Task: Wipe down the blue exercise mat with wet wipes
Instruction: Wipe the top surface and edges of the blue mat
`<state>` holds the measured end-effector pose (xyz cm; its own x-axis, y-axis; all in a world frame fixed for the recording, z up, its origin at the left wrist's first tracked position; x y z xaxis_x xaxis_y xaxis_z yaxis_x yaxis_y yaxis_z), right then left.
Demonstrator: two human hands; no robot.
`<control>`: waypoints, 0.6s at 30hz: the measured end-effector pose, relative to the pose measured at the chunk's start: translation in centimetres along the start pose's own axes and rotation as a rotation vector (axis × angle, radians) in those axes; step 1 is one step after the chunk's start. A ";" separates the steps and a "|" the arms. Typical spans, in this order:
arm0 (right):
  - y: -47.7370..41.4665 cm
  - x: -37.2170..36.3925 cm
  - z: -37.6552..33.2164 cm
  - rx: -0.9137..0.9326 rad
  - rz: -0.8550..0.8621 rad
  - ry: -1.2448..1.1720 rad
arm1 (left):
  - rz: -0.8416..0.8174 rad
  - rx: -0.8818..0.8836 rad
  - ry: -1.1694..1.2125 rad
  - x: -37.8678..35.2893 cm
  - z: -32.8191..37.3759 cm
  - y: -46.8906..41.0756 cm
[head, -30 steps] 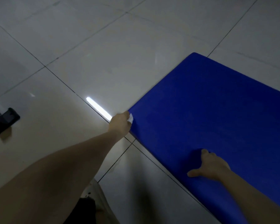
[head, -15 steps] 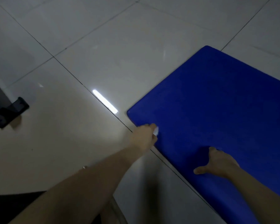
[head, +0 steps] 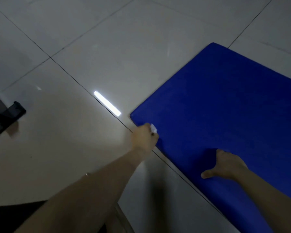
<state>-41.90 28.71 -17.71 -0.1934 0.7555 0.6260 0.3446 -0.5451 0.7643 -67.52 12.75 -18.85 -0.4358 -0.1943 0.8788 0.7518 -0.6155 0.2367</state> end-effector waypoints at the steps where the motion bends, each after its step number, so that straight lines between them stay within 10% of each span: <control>1: 0.0 0.1 -0.1 -0.003 -0.007 -0.001 | -0.049 -0.036 0.007 -1.1 0.8 1.5; 8: 0.1 0.2 -0.1 -0.006 -0.017 0.004 | -0.107 -0.365 -0.294 -0.3 1.2 1.3; 18: 0.0 0.2 -0.1 -0.006 -0.012 0.021 | 0.109 -0.059 -0.276 3.6 -1.8 -4.4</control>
<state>-42.04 28.79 -17.60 -0.2164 0.7542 0.6200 0.3371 -0.5383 0.7724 -73.33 13.39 -17.48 -0.1975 -0.0517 0.9789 0.7529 -0.6475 0.1177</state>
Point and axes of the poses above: each hand's wrist, its own y-axis away from the middle knuckle, its own x-axis out of the back of the hand, z = x × y, the point moved 3 cm from there along -y, towards the middle knuckle, and after that the axes turned 7 degrees about -y, right-handed, at the moved point
